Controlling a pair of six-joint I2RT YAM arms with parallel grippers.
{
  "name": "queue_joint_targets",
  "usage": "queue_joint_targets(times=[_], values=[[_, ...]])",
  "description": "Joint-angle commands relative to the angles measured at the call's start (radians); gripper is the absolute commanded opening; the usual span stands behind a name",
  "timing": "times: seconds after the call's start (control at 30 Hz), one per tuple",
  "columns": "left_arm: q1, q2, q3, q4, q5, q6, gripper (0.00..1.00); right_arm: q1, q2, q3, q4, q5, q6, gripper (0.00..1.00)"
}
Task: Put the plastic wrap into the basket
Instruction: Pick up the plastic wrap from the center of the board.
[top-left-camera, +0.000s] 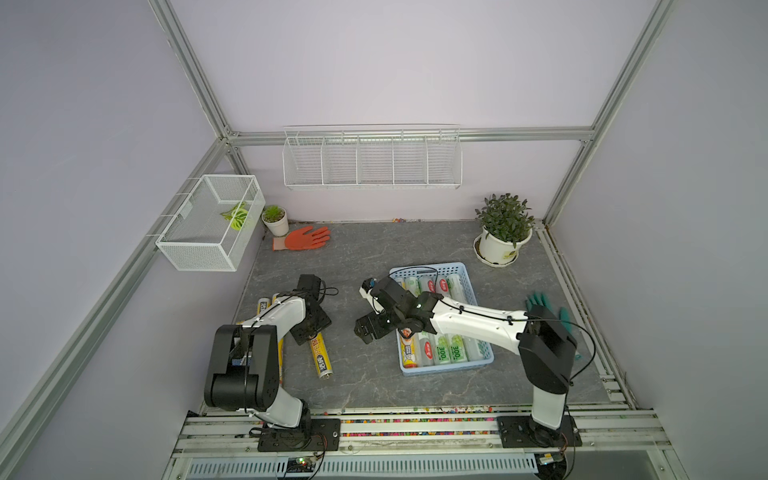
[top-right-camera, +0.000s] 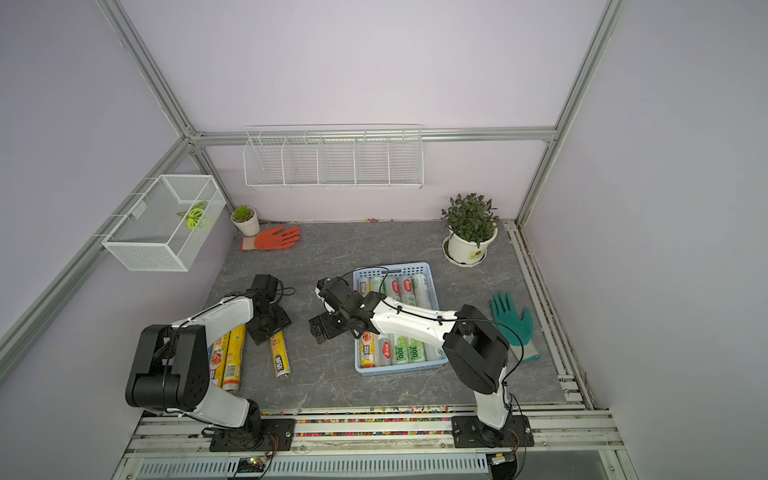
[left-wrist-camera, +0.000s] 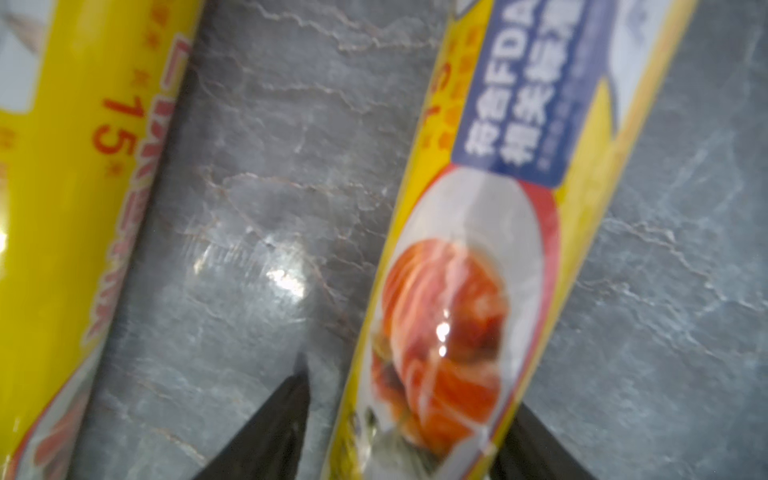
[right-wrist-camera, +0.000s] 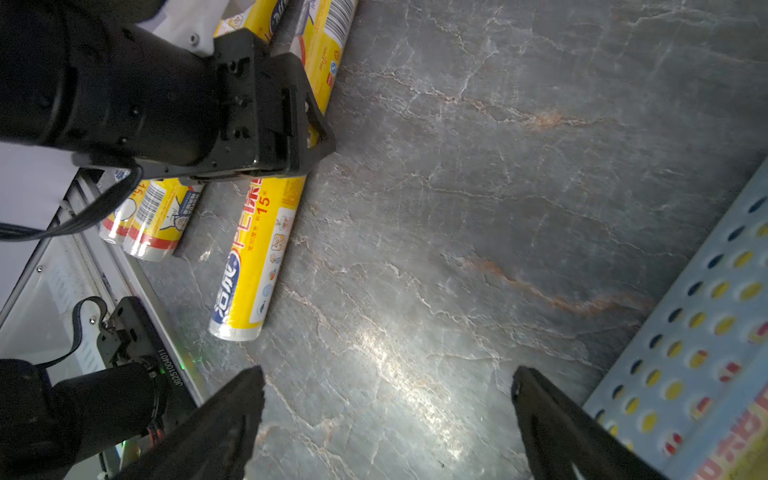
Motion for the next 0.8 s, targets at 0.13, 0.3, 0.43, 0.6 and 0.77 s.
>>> queue_joint_targets(times=[0.13,0.3,0.43,0.6,0.77], values=[[-0.027,0.025,0.004,-0.039,0.024,0.018,0.46,-0.012,-0.077,-0.05,-0.025,0.041,0.011,0.98],[-0.113,-0.025,0.07,-0.091,0.017,0.008,0.27,-0.017,-0.125,-0.083,-0.016,0.086,0.021,0.98],[-0.196,-0.09,0.127,-0.122,0.016,-0.034,0.25,-0.028,-0.172,-0.112,-0.016,0.127,0.031,0.98],[-0.276,-0.2,0.185,-0.125,0.055,-0.046,0.24,-0.042,-0.246,-0.166,-0.01,0.213,0.066,0.98],[-0.283,-0.323,0.193,-0.04,0.203,-0.02,0.22,-0.063,-0.351,-0.254,0.027,0.302,0.096,0.98]])
